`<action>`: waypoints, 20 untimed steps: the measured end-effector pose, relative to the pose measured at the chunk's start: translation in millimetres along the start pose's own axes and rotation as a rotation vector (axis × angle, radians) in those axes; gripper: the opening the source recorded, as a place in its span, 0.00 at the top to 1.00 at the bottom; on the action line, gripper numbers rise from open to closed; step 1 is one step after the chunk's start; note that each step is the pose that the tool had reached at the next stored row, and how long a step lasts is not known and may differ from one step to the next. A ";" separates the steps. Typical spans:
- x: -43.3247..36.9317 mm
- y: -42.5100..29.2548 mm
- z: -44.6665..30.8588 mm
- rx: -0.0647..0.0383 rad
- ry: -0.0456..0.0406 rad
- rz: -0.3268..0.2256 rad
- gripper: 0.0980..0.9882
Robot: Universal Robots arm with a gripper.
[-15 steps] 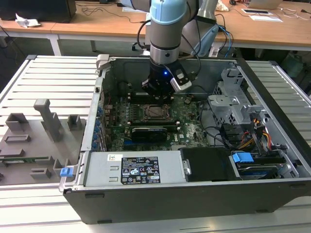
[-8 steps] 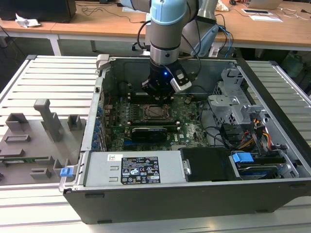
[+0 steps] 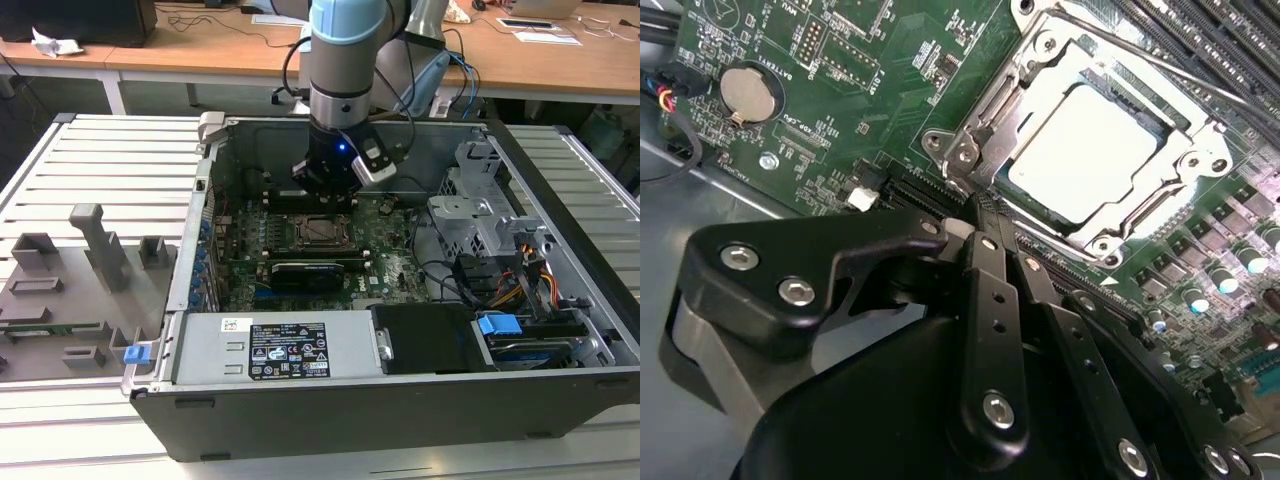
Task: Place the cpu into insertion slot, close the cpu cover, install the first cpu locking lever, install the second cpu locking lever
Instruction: 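Install the first cpu locking lever, then install the second cpu locking lever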
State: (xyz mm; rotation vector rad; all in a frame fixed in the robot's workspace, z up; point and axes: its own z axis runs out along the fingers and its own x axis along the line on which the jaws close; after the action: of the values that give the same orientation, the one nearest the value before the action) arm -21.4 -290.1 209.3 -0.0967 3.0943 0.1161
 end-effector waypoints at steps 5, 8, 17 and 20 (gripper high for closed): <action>0.2 -2.5 -0.2 0.000 0.0000 0.000 0.99; 0.2 -3.6 -0.3 0.000 0.0000 0.000 0.99; 0.5 -7.9 -0.6 0.000 0.0000 0.000 0.99; 0.6 -9.4 -0.7 0.000 -0.0001 0.000 0.99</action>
State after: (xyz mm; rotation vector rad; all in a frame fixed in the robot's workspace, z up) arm -21.5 -299.5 209.3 -0.0966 3.0942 0.1164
